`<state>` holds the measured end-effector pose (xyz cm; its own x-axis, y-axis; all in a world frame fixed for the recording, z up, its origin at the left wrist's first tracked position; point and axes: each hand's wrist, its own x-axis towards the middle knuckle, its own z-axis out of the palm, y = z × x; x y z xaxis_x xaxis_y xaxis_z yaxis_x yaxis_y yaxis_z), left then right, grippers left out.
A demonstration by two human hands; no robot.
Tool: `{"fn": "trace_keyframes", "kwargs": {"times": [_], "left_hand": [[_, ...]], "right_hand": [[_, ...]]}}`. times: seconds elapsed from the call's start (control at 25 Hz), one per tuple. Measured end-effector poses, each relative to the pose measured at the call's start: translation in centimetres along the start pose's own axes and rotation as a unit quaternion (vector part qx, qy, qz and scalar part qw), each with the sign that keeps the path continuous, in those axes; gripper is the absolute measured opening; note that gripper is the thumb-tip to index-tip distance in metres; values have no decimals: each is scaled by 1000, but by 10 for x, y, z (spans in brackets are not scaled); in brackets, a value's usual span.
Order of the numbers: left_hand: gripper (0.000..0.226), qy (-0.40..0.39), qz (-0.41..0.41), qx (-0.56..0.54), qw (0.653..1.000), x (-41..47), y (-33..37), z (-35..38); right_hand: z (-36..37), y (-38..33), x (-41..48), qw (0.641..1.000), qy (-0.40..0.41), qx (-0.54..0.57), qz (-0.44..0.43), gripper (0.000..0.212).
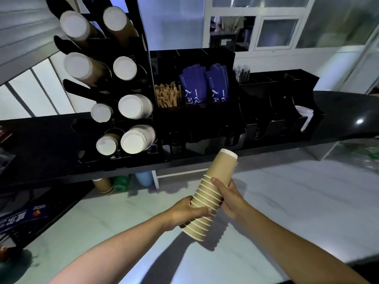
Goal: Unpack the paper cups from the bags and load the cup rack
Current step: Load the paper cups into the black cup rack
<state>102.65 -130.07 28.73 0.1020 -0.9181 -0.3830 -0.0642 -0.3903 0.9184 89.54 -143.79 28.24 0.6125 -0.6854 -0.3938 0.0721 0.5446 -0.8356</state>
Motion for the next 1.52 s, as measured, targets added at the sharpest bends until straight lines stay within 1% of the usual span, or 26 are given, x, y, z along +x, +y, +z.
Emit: {"fn": "trace_keyframes", "kwargs": {"times": [0.08, 0.12, 0.2, 0.28, 0.36, 0.44, 0.56, 0.64, 0.88, 1.0, 1.12, 1.28, 1.44, 1.52], "left_hand": [[42, 24, 7, 40, 999, 8, 1, 5], [40, 36, 11, 61, 997, 12, 0, 6], [40, 44, 15, 79, 996, 18, -2, 7], [42, 29, 28, 51, 998, 18, -4, 8], [45, 15, 41, 17, 999, 17, -6, 8], [46, 5, 45, -6, 999, 16, -6, 5], [51, -24, 18, -32, 999, 14, -6, -4], [52, -33, 8, -31, 999, 14, -8, -9], [37, 6, 16, -1, 1000, 14, -7, -15], [32, 20, 13, 6, 1000, 14, -5, -16], [35, 20, 5, 13, 1000, 14, -3, -17], [42, -10, -1, 14, 1000, 14, -6, -20], [48, -59, -18, 2, 998, 13, -13, -25], [52, -56, -40, 11, 998, 11, -19, -26]], "right_hand": [[-4, 4, 3, 999, 32, -23, -12, 94], [-5, 6, 5, 998, 45, -31, -17, 96], [-7, 9, 7, 997, 59, -31, -29, 88], [-9, 10, 8, 998, 56, -32, -26, 83], [-10, 11, 10, 998, 42, -40, -16, 91], [-9, 11, 12, 999, 29, -26, -4, 89], [-6, 12, 11, 1000, 5, -5, 8, 79], [-2, 14, 11, 1000, -4, -8, 8, 78], [8, 18, 17, 998, 9, -53, -26, 88], [11, 19, 19, 996, 14, -69, -46, 87], [13, 19, 20, 995, 22, -79, -56, 87], [15, 19, 22, 992, 19, -111, -59, 88], [13, 15, 23, 990, 18, -131, -56, 87], [8, 6, 25, 990, 14, -128, -51, 88]]}}
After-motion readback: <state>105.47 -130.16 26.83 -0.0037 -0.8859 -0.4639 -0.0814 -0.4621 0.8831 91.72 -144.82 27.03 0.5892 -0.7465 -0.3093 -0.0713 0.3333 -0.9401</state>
